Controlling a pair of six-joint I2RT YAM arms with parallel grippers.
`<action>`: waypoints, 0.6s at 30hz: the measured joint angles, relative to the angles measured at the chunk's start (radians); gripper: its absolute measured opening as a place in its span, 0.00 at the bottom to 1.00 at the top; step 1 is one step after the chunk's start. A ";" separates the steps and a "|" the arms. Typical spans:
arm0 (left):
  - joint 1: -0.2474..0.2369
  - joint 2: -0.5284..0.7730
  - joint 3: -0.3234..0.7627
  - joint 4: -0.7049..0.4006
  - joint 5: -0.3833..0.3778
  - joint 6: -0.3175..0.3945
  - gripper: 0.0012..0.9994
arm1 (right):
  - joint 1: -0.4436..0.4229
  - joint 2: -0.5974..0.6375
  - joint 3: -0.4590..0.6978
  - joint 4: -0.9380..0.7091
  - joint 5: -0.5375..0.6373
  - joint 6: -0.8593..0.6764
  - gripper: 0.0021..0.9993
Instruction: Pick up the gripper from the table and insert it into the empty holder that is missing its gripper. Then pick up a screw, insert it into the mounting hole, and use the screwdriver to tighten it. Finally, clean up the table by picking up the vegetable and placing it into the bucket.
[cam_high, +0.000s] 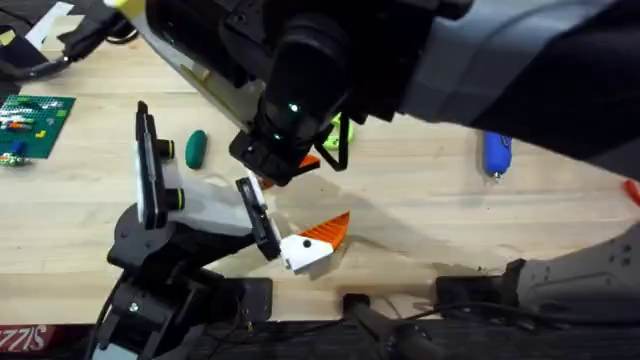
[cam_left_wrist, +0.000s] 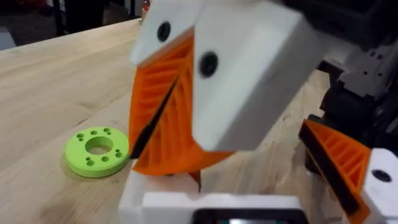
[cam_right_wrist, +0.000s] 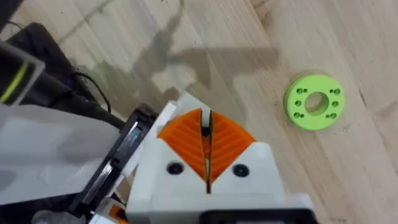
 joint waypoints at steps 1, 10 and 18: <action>0.000 0.000 0.000 0.000 0.000 0.000 0.98 | 0.000 0.000 0.000 0.000 0.000 0.000 0.00; 0.001 0.001 0.000 0.000 -0.005 -0.013 0.98 | -0.025 -0.001 0.000 -0.007 0.060 0.003 0.97; 0.001 0.001 0.000 0.000 -0.004 -0.014 0.98 | -0.028 -0.002 0.000 -0.008 0.065 0.004 1.00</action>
